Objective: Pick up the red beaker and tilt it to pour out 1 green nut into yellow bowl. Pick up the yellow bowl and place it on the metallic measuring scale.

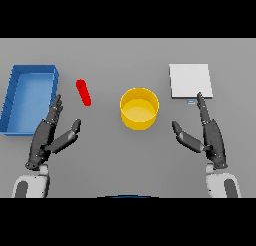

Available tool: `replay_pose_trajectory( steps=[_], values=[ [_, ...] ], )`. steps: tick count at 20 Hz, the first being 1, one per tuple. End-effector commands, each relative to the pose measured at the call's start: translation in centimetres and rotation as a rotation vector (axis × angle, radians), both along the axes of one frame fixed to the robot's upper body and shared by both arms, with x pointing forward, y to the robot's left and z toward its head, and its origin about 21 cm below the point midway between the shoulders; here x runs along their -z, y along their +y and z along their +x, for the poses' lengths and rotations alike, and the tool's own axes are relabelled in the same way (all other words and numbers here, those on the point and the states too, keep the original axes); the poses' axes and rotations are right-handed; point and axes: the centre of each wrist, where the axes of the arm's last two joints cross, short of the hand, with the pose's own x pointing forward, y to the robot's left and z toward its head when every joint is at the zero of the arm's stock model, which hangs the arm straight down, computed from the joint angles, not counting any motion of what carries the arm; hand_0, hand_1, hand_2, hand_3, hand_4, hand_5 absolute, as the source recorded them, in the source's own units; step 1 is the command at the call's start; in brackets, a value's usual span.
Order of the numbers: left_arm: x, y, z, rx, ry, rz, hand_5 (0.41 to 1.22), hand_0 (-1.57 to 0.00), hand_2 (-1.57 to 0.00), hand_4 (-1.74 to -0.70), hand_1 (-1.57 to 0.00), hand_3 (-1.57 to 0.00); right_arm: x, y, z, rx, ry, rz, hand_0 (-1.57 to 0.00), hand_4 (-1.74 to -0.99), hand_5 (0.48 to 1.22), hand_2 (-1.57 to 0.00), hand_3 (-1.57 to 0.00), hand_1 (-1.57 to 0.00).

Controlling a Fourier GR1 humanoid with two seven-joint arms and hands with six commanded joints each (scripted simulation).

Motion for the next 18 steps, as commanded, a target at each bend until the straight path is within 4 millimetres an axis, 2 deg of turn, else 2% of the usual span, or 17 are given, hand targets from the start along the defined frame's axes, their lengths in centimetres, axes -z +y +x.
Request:
replay_pose_trajectory(
  steps=[1,4,9,14,18],
  values=[
    [-0.2,-0.4,0.3,0.001,0.015,0.002,0.655,0.00,0.00,-1.14,0.00,0.00,-0.1,0.0,0.0,-0.010,0.007,0.020,0.00,-1.103,0.592,0.00,0.00,0.00],
    [0.2,-0.6,0.9,0.017,0.058,0.014,0.649,0.00,0.00,-1.14,0.00,0.00,-0.4,0.0,-0.1,-0.019,0.013,0.029,0.00,-1.147,0.614,0.00,0.00,0.00],
    [1.9,-0.3,4.4,0.002,0.112,0.016,0.648,0.00,0.00,-1.17,0.00,0.00,-0.7,-0.3,0.2,-0.048,0.015,0.081,0.00,-1.209,0.627,0.00,0.00,0.00],
    [3.2,-0.6,8.1,0.023,0.130,0.037,0.637,0.00,0.00,-1.18,0.00,0.00,-0.2,-0.2,0.0,-0.060,0.023,0.089,0.00,-1.229,0.626,0.00,0.00,0.00],
    [3.1,-1.3,10.3,0.058,0.093,0.037,0.646,0.00,0.00,-1.20,0.00,0.00,-0.1,-0.4,0.0,-0.050,0.018,0.069,0.00,-1.218,0.626,0.00,0.00,0.00]
  ],
)
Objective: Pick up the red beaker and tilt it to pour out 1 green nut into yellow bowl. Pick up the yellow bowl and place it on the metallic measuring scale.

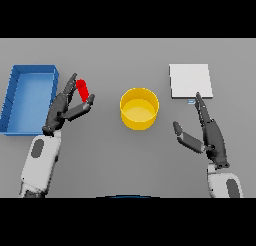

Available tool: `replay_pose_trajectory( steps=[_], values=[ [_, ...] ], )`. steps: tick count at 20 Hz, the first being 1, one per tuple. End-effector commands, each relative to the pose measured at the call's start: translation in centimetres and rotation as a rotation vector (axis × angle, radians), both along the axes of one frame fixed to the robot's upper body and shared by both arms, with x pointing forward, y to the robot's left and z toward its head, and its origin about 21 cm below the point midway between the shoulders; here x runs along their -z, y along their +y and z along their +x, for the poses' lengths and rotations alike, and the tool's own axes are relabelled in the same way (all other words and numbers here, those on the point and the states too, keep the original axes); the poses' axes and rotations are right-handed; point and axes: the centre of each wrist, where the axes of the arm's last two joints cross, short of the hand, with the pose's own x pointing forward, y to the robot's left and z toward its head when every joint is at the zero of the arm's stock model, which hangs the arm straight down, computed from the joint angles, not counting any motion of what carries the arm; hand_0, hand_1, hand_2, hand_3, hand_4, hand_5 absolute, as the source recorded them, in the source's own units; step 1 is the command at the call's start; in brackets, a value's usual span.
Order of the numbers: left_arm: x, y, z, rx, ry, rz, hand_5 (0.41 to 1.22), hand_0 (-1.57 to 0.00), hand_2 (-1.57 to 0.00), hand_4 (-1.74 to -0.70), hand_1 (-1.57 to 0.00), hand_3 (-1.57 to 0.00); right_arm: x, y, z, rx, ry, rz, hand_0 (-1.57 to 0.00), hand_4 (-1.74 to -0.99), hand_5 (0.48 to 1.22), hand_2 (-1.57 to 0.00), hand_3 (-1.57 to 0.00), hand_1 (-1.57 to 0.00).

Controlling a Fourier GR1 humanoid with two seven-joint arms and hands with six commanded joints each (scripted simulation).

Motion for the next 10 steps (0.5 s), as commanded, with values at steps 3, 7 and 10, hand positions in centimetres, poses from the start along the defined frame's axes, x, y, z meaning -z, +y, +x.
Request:
replay_pose_trajectory(
  steps=[3,7,10],
  values=[
    [0.0,-0.6,1.1,0.001,-0.002,0.036,0.657,0.00,0.00,-1.20,0.00,0.00,-0.2,0.4,-0.1,0.000,0.000,0.016,0.00,-1.227,0.630,0.00,0.00,0.00],
    [0.1,-1.1,2.9,-0.007,0.017,0.051,0.669,0.00,0.00,-1.20,0.00,0.00,-0.5,-0.1,0.0,0.004,-0.003,0.020,0.00,-1.234,0.635,0.00,0.00,0.00],
    [0.7,-1.7,3.5,-0.020,0.013,0.050,0.678,0.00,0.00,-1.22,0.00,0.00,-0.2,-0.3,-0.3,0.009,0.002,0.021,0.00,-1.241,0.641,0.00,0.00,0.00]
  ],
)
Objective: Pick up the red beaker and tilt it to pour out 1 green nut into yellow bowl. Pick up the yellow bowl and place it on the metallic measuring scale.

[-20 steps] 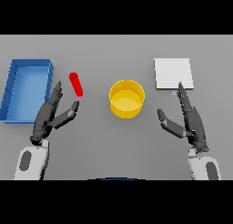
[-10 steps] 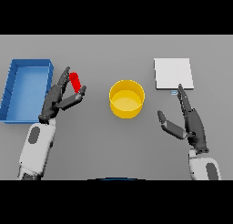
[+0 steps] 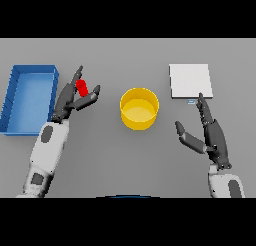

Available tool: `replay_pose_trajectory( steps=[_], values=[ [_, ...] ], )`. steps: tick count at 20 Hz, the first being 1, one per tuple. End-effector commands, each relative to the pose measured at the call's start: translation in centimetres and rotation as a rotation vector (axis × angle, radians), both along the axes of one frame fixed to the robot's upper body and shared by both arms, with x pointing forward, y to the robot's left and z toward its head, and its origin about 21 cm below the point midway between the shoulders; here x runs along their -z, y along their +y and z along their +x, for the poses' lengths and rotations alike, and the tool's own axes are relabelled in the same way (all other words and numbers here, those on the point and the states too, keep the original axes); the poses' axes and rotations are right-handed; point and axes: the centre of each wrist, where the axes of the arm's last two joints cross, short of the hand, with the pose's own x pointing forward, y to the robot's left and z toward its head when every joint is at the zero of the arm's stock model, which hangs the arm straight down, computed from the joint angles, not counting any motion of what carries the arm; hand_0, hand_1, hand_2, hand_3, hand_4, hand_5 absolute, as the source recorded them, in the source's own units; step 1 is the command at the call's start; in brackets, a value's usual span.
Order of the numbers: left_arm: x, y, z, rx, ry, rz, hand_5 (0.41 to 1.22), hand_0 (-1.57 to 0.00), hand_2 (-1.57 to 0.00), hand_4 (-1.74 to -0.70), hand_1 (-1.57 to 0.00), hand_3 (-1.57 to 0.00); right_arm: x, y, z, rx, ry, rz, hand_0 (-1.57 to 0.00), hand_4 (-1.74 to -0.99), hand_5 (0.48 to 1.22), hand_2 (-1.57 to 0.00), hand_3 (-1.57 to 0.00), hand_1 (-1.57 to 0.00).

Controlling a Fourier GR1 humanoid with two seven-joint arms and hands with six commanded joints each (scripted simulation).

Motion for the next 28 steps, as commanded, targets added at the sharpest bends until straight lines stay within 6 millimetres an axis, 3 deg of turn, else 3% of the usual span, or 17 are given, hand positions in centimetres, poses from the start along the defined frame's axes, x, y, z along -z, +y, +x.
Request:
replay_pose_trajectory(
  steps=[1,5,7,8,10,11,13,15,16,17,18,23,28],
  values=[
    [0.1,0.0,0.3,-0.003,-0.002,-0.011,0.687,0.00,0.00,-1.23,0.00,0.00,0.0,-0.2,-0.2,0.000,-0.002,0.001,0.00,-1.242,0.642,0.00,0.00,0.00],
    [0.7,0.0,1.2,-0.022,-0.041,-0.106,0.719,0.00,-0.01,-1.30,0.00,0.00,0.0,-0.3,-0.2,0.005,0.009,0.010,0.00,-1.246,0.646,0.00,0.00,0.00],
    [1.2,-0.8,1.3,-0.025,-0.044,-0.132,0.761,-0.08,-0.16,-1.36,-0.09,-0.13,-0.1,-0.1,0.1,0.008,0.004,0.009,0.00,-1.242,0.645,0.00,0.00,0.00],
    [1.6,-0.8,1.4,-0.036,-0.046,-0.139,0.787,-0.21,-0.29,-1.40,-0.23,-0.25,-0.1,-0.1,-0.1,0.008,0.004,0.003,0.00,-1.240,0.645,0.00,0.00,0.00],
    [2.0,-1.4,1.3,-0.075,-0.048,-0.111,0.943,-0.55,-0.66,-1.47,-0.59,-0.73,-0.2,-0.2,-0.2,0.006,-0.002,-0.004,0.00,-1.237,0.648,0.00,0.00,0.00],
    [2.1,-2.0,1.3,-0.080,-0.042,-0.077,0.999,-0.76,-0.84,-1.52,-0.78,-0.88,-0.3,-0.2,0.0,0.011,0.002,0.007,0.00,-1.239,0.648,0.00,0.00,0.00],
    [1.7,-2.3,1.8,-0.070,-0.059,-0.022,1.079,-1.05,-1.11,-1.59,-1.07,-1.06,-0.2,0.0,0.0,0.010,0.009,0.006,0.00,-1.239,0.648,0.00,0.00,0.00],
    [1.9,-2.5,1.6,-0.051,-0.069,-0.032,1.130,-1.24,-1.27,-1.64,-1.25,-1.15,-0.3,0.2,0.0,0.004,-0.005,0.003,0.00,-1.242,0.650,0.00,0.00,0.00],
    [1.7,-2.5,1.8,-0.054,-0.062,-0.031,1.148,-1.30,-1.33,-1.60,-1.31,-1.24,-0.4,0.1,0.2,0.001,-0.006,0.025,0.00,-1.250,0.647,0.00,0.00,0.00],
    [1.6,-1.7,1.7,-0.058,-0.062,-0.023,1.163,-1.36,-1.38,-1.56,-1.36,-1.30,-0.4,-0.1,0.1,0.000,-0.005,0.021,0.00,-1.251,0.646,0.00,0.00,0.00],
    [1.7,-2.4,1.7,-0.059,-0.063,-0.025,1.174,-1.40,-1.42,-1.54,-1.41,-1.36,-0.1,-0.2,-0.1,0.000,0.006,0.022,0.00,-1.255,0.644,0.00,0.00,0.00],
    [-0.4,-1.7,2.3,-0.028,-0.128,-0.196,1.144,-1.51,-1.52,-1.68,-1.52,-1.50,-0.4,-0.2,0.0,0.007,-0.008,0.002,0.00,-1.238,0.643,0.00,0.00,0.00],
    [-3.0,-1.6,2.9,0.025,-0.174,-0.167,1.131,-1.55,-1.55,-1.72,-1.55,-1.55,0.0,-0.3,-0.1,0.007,-0.022,-0.004,0.00,-1.226,0.650,0.00,0.00,0.00]
  ],
)
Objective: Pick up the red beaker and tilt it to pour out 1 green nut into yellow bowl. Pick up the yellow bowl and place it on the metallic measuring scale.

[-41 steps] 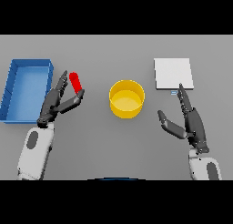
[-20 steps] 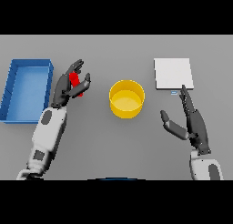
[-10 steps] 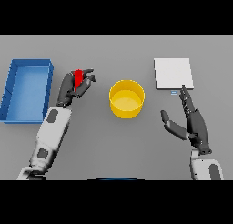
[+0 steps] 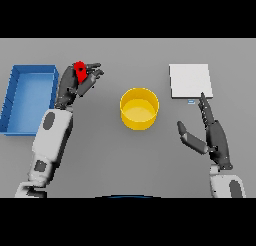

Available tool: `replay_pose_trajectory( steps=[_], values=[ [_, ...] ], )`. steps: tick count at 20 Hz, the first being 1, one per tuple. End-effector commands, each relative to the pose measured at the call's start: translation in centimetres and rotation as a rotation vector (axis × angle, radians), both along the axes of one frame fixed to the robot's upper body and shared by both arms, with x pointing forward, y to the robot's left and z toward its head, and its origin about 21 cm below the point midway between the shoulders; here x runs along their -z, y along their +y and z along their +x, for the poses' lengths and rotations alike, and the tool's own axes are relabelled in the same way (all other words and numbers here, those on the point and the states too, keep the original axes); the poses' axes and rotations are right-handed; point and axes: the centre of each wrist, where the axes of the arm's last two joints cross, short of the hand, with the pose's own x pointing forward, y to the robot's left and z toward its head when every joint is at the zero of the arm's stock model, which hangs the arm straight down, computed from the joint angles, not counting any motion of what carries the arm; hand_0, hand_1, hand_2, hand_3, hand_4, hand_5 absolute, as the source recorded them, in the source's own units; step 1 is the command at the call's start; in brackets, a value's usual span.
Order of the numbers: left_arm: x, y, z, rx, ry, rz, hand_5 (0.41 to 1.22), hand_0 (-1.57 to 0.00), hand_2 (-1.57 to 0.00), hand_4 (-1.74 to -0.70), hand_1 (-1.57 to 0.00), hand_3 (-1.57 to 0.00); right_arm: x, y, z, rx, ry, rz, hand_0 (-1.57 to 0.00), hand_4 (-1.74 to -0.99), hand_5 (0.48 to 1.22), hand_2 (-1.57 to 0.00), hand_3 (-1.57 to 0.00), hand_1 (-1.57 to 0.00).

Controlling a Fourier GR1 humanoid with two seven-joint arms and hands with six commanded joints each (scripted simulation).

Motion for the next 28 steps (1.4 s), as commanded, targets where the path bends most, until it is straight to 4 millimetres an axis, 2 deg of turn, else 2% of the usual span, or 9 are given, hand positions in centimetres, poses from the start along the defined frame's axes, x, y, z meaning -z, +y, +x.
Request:
replay_pose_trajectory(
  steps=[1,6,12,15,23,24,28],
  values=[
    [-0.3,0.0,0.0,0.008,-0.003,0.027,1.130,-1.56,-1.56,-1.72,-1.56,-1.55,-0.1,0.2,0.2,-0.003,-0.011,-0.013,0.00,-1.219,0.653,0.00,0.00,0.00],
    [-1.5,-0.5,-0.3,0.040,-0.018,0.120,1.139,-1.56,-1.56,-1.72,-1.56,-1.55,0.2,0.4,0.0,-0.008,-0.029,-0.037,0.00,-1.219,0.661,0.00,0.00,0.00],
    [-4.5,-1.0,0.1,0.132,-0.062,0.495,1.120,-1.57,-1.57,-1.74,-1.57,-1.57,-0.5,0.2,0.1,-0.001,-0.009,-0.051,0.00,-1.190,0.658,0.00,0.00,0.00],
    [-6.4,-2.6,0.2,0.188,-0.085,0.692,1.129,-1.57,-1.57,-1.74,-1.57,-1.57,-0.3,0.4,0.1,-0.004,0.017,-0.049,0.00,-1.178,0.663,0.00,0.00,0.00],
    [-8.4,-7.2,0.7,0.330,-0.173,1.250,1.197,-1.57,-1.57,-1.74,-1.57,-1.57,-0.4,0.1,-0.1,-0.005,0.022,-0.021,0.00,-1.187,0.676,0.00,0.00,0.00],
    [-8.4,-7.4,0.9,0.351,-0.167,1.330,1.202,-1.57,-1.57,-1.69,-1.57,-1.57,-0.1,0.5,-0.1,-0.004,0.027,-0.017,0.00,-1.191,0.675,0.00,0.00,0.00],
    [-9.2,-9.0,1.2,0.440,-0.236,1.584,1.213,-1.57,-1.57,-1.71,-1.57,-1.36,-0.2,0.4,-0.3,0.003,0.034,0.018,0.00,-1.196,0.666,0.00,0.00,0.00]
  ],
)
